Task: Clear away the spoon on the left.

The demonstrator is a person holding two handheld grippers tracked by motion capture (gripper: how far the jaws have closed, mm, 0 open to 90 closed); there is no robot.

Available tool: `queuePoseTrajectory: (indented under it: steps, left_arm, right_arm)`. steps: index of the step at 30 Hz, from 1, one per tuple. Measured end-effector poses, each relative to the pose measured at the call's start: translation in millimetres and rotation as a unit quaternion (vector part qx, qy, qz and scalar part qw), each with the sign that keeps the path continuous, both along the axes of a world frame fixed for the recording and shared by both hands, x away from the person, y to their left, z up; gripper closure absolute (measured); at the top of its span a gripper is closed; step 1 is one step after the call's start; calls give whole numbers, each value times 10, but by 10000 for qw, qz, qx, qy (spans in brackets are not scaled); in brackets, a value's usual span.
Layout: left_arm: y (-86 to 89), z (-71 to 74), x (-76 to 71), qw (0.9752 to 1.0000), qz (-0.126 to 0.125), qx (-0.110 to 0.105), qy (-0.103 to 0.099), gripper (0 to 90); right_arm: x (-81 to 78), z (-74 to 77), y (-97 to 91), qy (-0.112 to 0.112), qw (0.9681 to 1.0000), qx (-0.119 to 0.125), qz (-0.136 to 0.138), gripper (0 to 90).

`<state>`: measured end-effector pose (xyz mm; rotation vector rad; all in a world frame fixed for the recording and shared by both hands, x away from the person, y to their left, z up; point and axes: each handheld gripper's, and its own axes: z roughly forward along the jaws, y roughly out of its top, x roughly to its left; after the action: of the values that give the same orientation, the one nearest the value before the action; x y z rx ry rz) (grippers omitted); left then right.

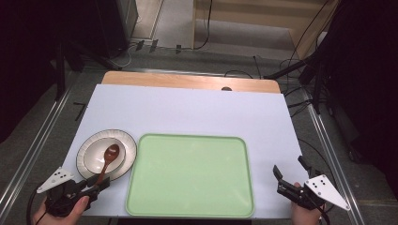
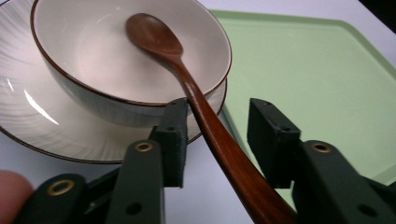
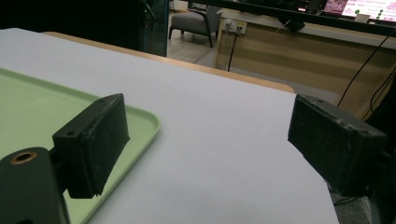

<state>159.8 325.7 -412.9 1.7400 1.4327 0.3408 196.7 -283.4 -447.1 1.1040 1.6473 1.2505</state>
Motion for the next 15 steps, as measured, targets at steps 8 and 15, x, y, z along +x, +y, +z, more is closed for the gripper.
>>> queuePoseTrajectory:
  steps: [8, 15]
  left_arm:
    - [46, 9, -16, 9996, 240, 55, -125, 819]
    - [74, 9, -24, 9992, 284, 48, -269, 850]
  right_arm:
    - [5, -7, 6, 30, 10000, 9, 7, 130]
    - [8, -12, 15, 39, 10000, 3, 18, 130]
